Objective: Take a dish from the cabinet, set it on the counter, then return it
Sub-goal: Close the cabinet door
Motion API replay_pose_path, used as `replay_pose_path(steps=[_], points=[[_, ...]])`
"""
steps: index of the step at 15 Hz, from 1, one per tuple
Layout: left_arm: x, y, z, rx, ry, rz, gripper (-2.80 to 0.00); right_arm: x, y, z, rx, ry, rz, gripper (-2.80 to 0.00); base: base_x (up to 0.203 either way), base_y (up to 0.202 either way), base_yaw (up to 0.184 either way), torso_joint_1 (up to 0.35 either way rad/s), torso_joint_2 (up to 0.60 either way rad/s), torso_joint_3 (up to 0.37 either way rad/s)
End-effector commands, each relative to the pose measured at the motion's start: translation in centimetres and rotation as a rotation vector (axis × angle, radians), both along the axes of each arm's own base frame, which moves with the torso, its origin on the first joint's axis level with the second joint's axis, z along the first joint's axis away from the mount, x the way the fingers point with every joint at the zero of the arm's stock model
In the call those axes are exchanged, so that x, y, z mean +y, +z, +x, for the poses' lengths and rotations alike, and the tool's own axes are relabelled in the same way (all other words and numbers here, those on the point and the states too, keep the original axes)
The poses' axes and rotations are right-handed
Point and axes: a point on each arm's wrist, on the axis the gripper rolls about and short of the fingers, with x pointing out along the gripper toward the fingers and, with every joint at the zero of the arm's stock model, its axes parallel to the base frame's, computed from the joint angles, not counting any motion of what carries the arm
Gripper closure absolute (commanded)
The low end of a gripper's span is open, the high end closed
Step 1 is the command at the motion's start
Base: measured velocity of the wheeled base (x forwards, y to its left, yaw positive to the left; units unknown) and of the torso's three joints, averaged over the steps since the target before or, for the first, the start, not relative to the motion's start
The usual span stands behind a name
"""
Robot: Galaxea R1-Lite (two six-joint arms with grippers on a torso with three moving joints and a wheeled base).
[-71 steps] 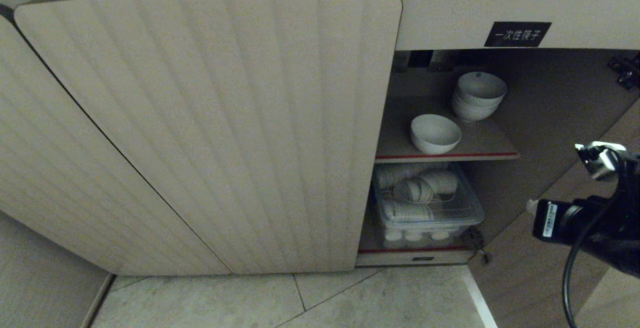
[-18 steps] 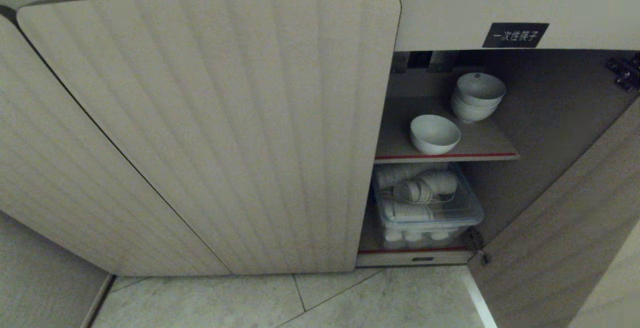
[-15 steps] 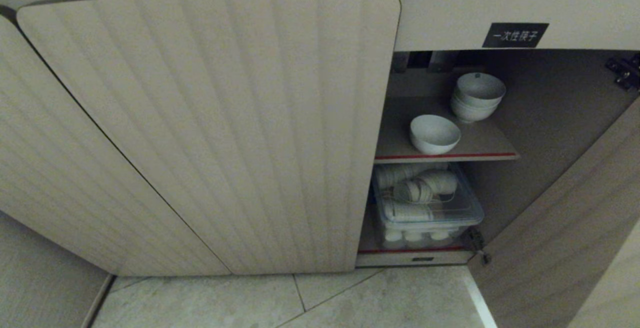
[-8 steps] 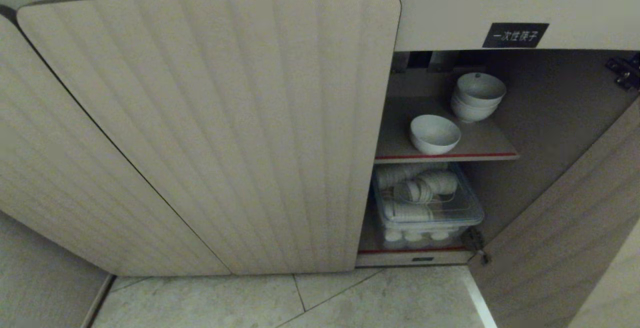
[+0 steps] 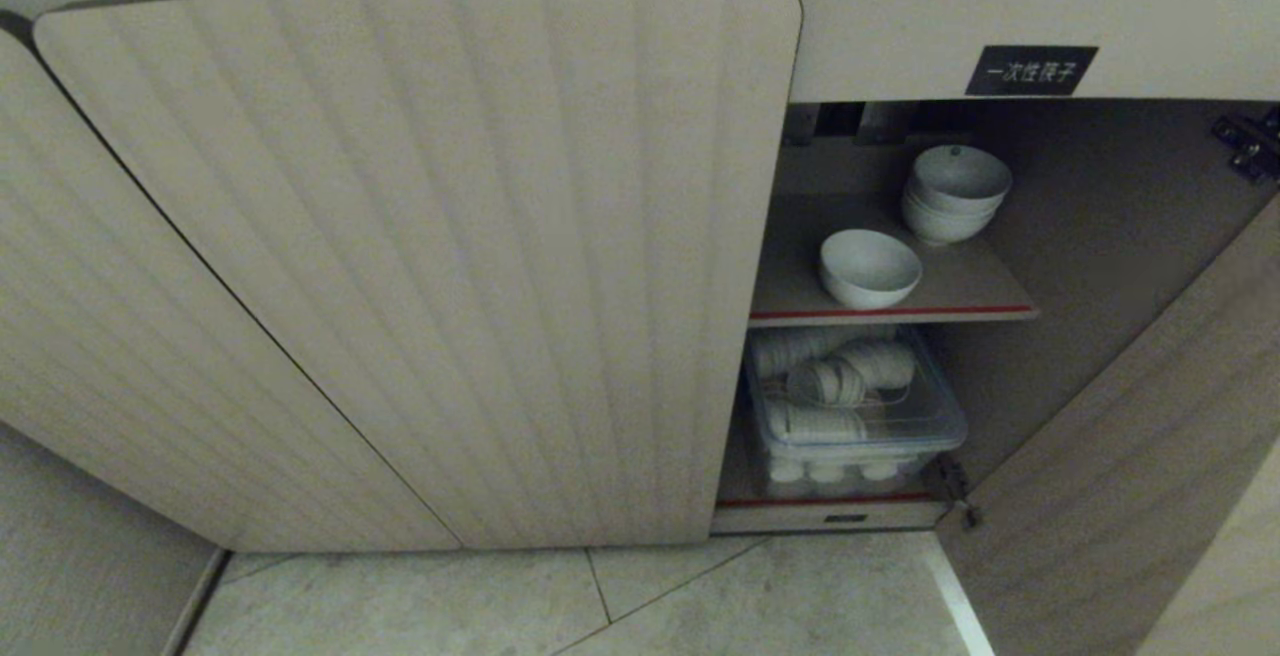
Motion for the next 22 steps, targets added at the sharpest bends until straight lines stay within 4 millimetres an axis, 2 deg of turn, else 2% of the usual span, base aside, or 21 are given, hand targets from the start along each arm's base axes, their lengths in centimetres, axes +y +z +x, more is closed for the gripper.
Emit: replay_pose_path(steps=[1,12,22], points=[[0.00,0.00,0.00,0.000,0.000,0.000,0.00,0.00,0.03,0.00,-0.001,0.001,0.000,0.00,0.000,0.000,0.000,0.000,0.00,0.000],[0.00,0.00,0.00,0.000,-0.002,-0.002,0.00,0.00,0.00,0.00,0.000,0.001,0.000,0.00,-0.006,0.000,0.000,0.001,0.00,0.000],[0.00,0.00,0.00,0.000,-0.002,-0.002,0.00,0.00,0.00,0.01,0.000,0.001,0.000,0.00,-0.191,0.000,-0.002,0.004,0.00,0.003]])
